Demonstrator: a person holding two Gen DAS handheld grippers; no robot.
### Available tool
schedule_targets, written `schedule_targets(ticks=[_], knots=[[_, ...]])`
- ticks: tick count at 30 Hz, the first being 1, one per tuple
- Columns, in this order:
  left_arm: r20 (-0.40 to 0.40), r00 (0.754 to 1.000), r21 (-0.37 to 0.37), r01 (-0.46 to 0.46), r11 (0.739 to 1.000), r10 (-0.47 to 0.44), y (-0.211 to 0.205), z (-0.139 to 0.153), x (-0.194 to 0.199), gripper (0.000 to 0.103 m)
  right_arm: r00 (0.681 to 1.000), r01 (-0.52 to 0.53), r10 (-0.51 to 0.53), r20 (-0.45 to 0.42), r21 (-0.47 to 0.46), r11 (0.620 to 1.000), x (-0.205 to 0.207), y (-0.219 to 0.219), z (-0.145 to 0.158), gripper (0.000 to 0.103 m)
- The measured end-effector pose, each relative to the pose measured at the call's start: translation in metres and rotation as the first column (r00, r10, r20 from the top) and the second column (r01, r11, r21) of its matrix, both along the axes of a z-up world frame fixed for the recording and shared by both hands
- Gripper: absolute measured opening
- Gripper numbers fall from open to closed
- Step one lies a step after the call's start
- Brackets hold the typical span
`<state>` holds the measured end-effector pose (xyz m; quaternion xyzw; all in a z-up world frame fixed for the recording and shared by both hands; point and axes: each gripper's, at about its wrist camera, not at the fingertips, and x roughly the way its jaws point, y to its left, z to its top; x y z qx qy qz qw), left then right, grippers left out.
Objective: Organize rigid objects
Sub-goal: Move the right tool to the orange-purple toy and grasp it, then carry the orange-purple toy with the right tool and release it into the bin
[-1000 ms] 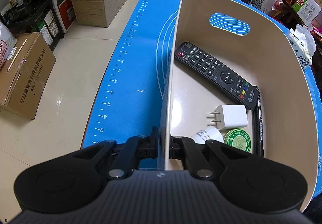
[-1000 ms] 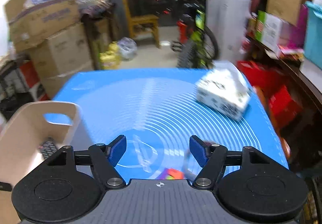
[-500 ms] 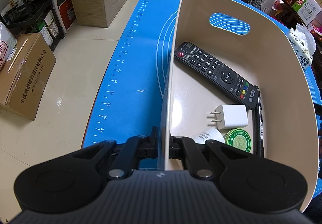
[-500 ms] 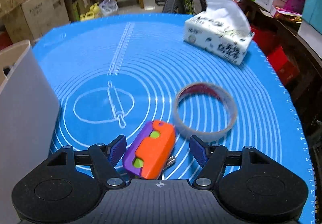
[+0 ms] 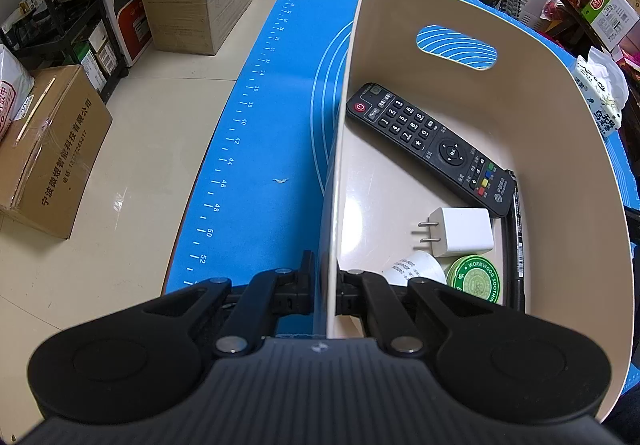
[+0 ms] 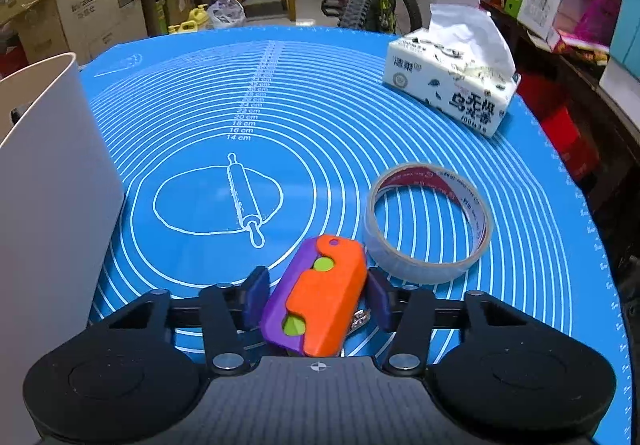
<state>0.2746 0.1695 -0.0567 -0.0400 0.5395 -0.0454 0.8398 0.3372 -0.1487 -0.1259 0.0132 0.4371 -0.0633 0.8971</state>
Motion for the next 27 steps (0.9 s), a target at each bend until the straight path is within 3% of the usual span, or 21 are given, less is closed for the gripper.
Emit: schedule_targets(ticks=[4, 27], knots=[[0.000, 1.000, -0.001, 0.000, 1.000, 0.000, 0.000, 0.000, 0.000, 0.006, 1.000, 0.002, -0.002, 0.021, -0.012, 1.000, -0.005, -0.001, 0.003, 0.050], [-0.001, 1.000, -0.001, 0.000, 1.000, 0.000, -0.001, 0.000, 0.001, 0.006, 0.981, 0.002, 0.004, 0.194, -0.035, 0.999, -0.024, -0.005, 0.041, 0.049]])
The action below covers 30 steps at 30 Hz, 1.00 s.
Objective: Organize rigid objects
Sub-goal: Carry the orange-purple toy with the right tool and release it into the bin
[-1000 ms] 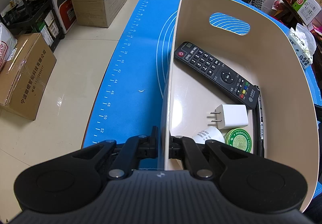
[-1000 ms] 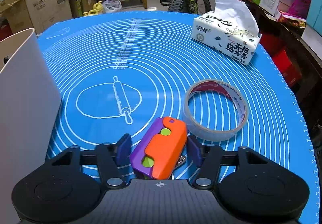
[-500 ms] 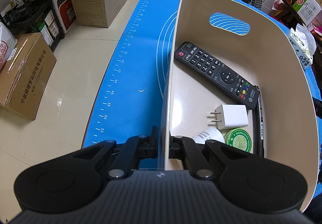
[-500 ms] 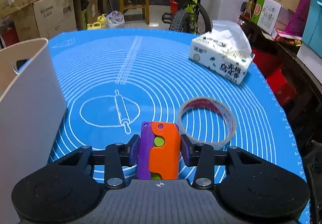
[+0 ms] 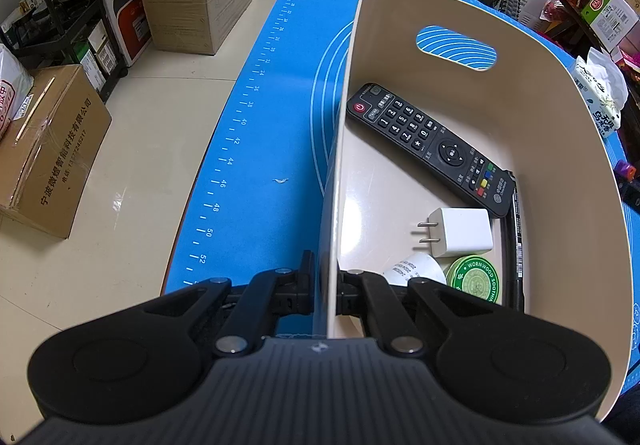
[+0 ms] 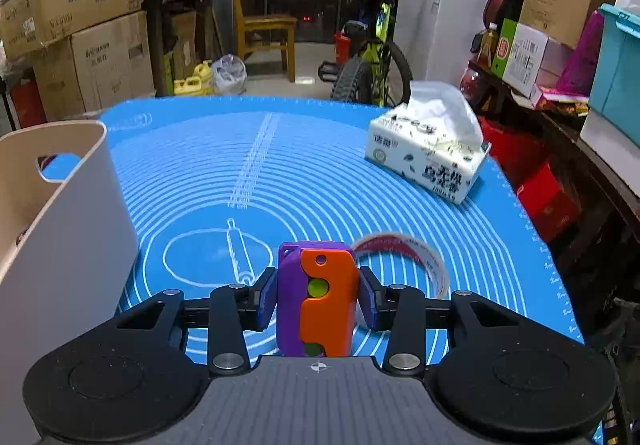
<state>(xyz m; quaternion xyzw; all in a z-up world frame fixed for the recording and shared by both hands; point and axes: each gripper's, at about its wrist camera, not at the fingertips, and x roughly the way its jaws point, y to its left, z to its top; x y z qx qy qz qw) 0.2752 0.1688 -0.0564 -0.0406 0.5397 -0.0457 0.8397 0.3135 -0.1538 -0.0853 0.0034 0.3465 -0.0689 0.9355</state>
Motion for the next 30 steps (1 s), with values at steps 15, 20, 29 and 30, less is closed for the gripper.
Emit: schedule_targets(ticks=[15, 20, 29, 30], knots=[[0.000, 1.000, 0.000, 0.000, 1.000, 0.000, 0.000, 0.000, 0.000, 0.006, 0.973, -0.167, 0.157, 0.168, 0.047, 0.985, -0.013, 0.044, 0.078, 0.049], [0.000, 1.000, -0.001, -0.001, 1.000, 0.001, 0.000, 0.000, 0.000, 0.006, 0.950, -0.276, 0.258, 0.173, 0.085, 0.957, -0.018, 0.079, 0.089, 0.049], [0.001, 1.000, -0.002, 0.001, 1.000, -0.001, -0.001, -0.001, 0.000, 0.006, 0.902, -0.430, 0.422, 0.093, 0.100, 0.897, -0.027, 0.141, 0.077, 0.049], [0.001, 1.000, -0.002, 0.001, 1.000, -0.001, -0.001, -0.001, 0.000, 0.006, 0.898, -0.439, 0.433, 0.075, 0.104, 0.893, -0.026, 0.145, 0.074, 0.049]])
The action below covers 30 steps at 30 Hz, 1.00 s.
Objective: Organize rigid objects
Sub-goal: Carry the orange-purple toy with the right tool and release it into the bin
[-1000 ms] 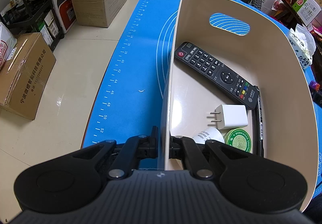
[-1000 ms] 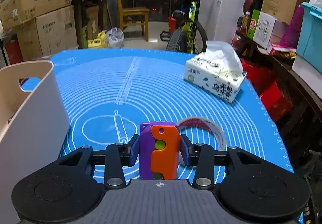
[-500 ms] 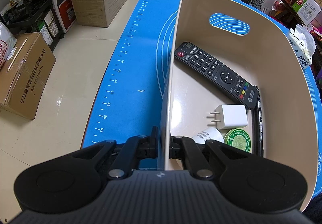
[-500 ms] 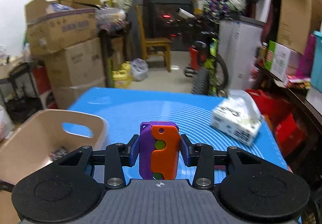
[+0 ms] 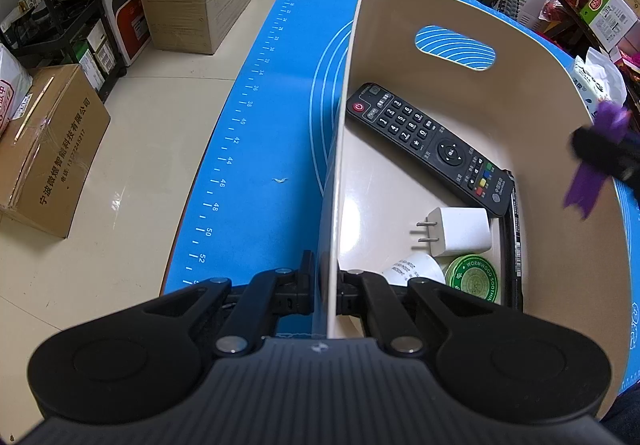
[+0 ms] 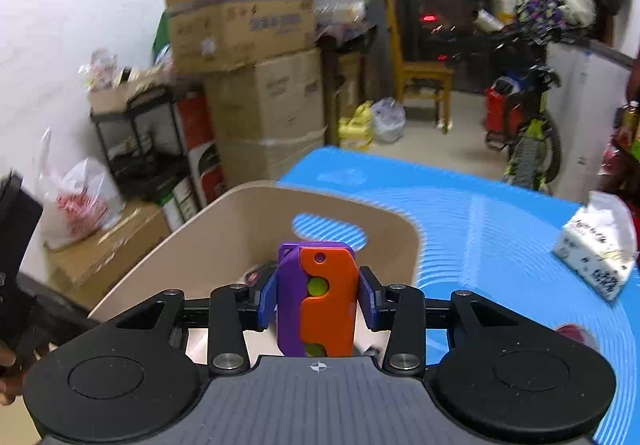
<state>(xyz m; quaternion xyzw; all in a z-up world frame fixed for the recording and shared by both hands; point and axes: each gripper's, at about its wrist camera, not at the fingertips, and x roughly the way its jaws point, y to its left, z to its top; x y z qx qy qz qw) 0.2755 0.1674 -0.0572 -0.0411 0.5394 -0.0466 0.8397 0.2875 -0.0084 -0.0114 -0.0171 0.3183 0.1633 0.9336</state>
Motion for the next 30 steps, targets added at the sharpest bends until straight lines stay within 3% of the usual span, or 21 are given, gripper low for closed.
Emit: schedule_targets(ticks=[7, 11, 15, 17, 19, 22, 30], knots=[[0.000, 1.000, 0.000, 0.000, 1.000, 0.000, -0.001, -0.001, 0.000, 0.006, 0.974, -0.093, 0.080, -0.213, -0.053, 0.994, 0.009, 0.038, -0.031, 0.049], [0.001, 1.000, 0.002, 0.001, 1.000, -0.001, -0.001, 0.000, 0.000, 0.006, 0.959, -0.146, 0.107, -0.261, -0.135, 0.980, 0.007, 0.055, -0.044, 0.049], [0.001, 1.000, 0.000, 0.003, 1.000, -0.003, 0.000, 0.000, 0.000, 0.006, 0.940, -0.171, 0.118, -0.320, -0.143, 0.975, 0.009, 0.057, -0.047, 0.050], [0.001, 1.000, -0.001, 0.003, 1.000, -0.003, 0.000, 0.000, 0.000, 0.006, 0.943, -0.159, 0.109, -0.315, -0.139, 0.977, 0.009, 0.057, -0.046, 0.054], [0.002, 1.000, -0.003, 0.002, 1.000, -0.002, 0.000, 0.000, 0.000, 0.006, 0.946, -0.157, 0.113, -0.303, -0.123, 0.980, 0.008, 0.055, -0.044, 0.070], [0.002, 1.000, 0.001, 0.002, 1.000, -0.002, 0.000, 0.000, -0.001, 0.006, 0.957, -0.168, 0.149, -0.249, -0.058, 0.984, 0.004, 0.045, -0.035, 0.081], [0.002, 1.000, 0.003, 0.003, 1.000, -0.003, 0.001, 0.000, -0.001, 0.006, 0.993, -0.076, 0.079, -0.088, 0.038, 0.996, -0.009, 0.001, -0.002, 0.088]])
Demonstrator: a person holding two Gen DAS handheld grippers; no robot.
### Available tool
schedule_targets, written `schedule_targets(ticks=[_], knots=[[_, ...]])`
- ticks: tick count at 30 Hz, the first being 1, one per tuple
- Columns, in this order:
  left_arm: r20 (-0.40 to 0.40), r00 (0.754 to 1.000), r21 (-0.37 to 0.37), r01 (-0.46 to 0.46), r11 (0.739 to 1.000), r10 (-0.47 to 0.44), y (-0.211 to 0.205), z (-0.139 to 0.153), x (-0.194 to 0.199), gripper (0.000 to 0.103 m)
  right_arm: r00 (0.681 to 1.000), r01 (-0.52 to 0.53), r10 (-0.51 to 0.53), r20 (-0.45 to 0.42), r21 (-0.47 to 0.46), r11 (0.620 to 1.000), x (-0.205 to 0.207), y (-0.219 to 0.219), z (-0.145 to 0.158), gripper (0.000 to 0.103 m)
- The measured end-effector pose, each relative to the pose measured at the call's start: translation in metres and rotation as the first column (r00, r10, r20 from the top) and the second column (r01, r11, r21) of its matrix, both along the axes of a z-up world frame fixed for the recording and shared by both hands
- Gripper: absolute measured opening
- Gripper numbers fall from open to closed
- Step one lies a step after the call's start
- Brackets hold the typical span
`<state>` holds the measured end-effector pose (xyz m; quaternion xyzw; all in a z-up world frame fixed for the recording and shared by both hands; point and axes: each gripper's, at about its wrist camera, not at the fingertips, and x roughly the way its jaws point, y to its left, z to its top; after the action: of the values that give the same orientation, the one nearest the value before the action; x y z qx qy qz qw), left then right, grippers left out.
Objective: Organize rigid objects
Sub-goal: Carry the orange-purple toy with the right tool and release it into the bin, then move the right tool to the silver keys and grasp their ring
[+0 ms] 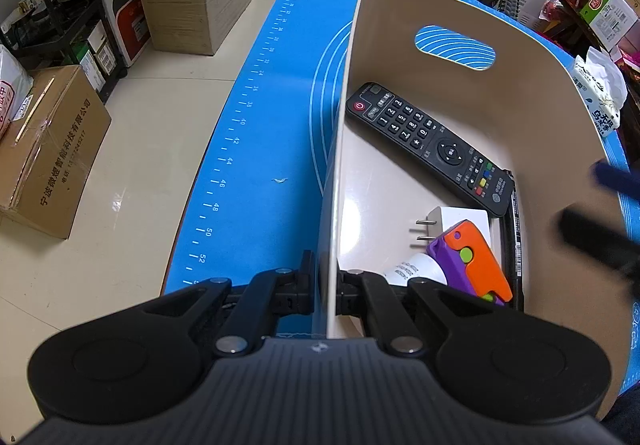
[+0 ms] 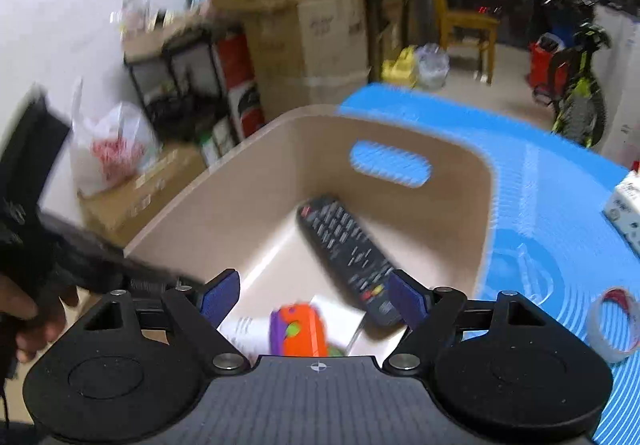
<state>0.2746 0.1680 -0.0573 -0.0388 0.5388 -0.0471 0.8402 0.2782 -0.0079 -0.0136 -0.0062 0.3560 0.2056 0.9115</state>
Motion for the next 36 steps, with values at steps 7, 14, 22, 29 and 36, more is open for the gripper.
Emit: schedule_targets(ticks=[7, 14, 22, 29, 36], knots=[[0.000, 1.000, 0.002, 0.000, 1.000, 0.000, 0.001, 0.000, -0.001, 0.006, 0.980, 0.107, -0.108, 0.165, 0.016, 0.994, -0.010, -0.051, 0.028, 0.096], [-0.001, 1.000, -0.003, -0.001, 1.000, 0.001, 0.001, 0.001, 0.000, 0.006, 0.972, 0.225, -0.219, 0.082, -0.072, 0.972, 0.008, -0.107, -0.008, 0.097], [-0.001, 1.000, -0.002, -0.001, 1.000, 0.001, 0.001, 0.001, 0.000, 0.006, 0.958, 0.281, -0.287, -0.007, -0.182, 0.942, 0.009, -0.139, -0.068, 0.097], [-0.001, 1.000, -0.003, -0.001, 1.000, 0.001, 0.001, 0.001, 0.000, 0.006, 0.952, 0.284, -0.302, -0.054, -0.215, 0.934, 0.013, -0.145, -0.104, 0.093], [-0.001, 1.000, -0.003, -0.001, 1.000, 0.001, 0.001, 0.001, 0.000, 0.006, 0.950, 0.284, -0.301, -0.080, -0.177, 0.942, 0.008, -0.149, -0.118, 0.078]])
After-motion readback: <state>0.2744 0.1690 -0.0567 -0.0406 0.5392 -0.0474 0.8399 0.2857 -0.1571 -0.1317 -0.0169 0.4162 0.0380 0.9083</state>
